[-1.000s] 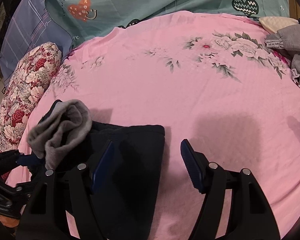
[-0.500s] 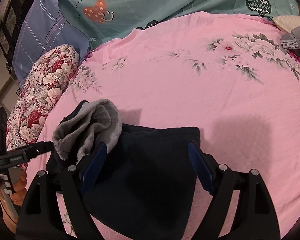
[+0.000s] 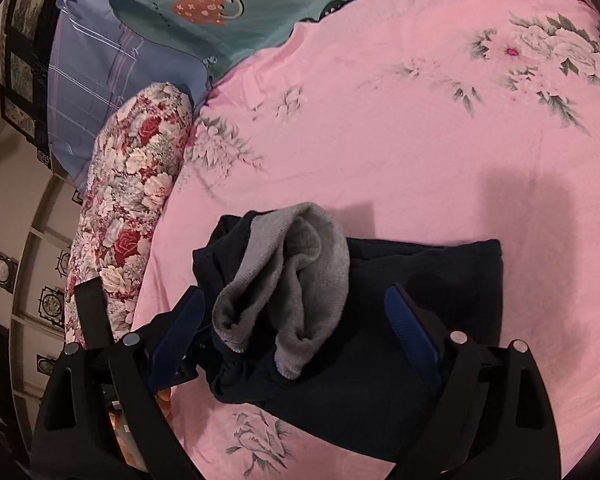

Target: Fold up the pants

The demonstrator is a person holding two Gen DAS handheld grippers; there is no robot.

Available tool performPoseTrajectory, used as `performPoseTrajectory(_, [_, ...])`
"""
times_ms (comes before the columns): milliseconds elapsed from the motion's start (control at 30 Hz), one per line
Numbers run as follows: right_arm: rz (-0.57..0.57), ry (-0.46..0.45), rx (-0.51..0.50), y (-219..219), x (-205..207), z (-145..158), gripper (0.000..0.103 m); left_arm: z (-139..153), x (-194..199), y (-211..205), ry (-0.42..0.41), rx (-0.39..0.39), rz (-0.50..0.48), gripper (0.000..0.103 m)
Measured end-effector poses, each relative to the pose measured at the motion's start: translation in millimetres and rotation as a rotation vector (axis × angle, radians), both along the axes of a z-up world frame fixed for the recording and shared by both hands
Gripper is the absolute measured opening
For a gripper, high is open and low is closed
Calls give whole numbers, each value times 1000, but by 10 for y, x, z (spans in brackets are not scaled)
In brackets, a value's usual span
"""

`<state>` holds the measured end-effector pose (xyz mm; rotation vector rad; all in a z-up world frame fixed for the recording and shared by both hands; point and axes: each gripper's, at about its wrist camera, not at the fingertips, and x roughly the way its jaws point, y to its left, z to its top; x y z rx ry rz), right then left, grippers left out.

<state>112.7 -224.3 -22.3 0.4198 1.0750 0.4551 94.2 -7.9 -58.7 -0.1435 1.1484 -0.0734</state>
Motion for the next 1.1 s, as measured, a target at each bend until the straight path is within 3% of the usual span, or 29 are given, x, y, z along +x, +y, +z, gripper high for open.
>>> performPoseTrajectory(300, [5,60,-20,165,-13,-182,92,-13,-27,4,2,-5,11,94])
performPoseTrajectory(600, [-47,-133,-120,167,-174,197,89,-35,-67,31,16,-28,6,95])
performPoseTrajectory(667, [-10,-131,-122,219,-174,218,74,-33,-67,32,17,-28,5,95])
performPoseTrajectory(733, [27,-103,-125,300,-142,171,72,-32,-69,32,18,-28,4,95])
performPoseTrajectory(833, [63,-39,-109,378,-95,29,60,-23,-74,48,20,-29,-1,95])
performPoseTrajectory(900, [77,-6,-85,398,-46,-65,42,-13,-67,72,27,-34,-3,95])
performPoseTrajectory(933, [68,26,-60,385,-13,-116,21,1,-67,93,33,-36,-3,95])
performPoseTrajectory(1000, [41,39,-7,292,-36,-85,16,85,-82,196,20,-53,11,95])
performPoseTrajectory(1100, [92,-33,97,163,-312,230,14,214,-111,365,-25,-46,75,95])
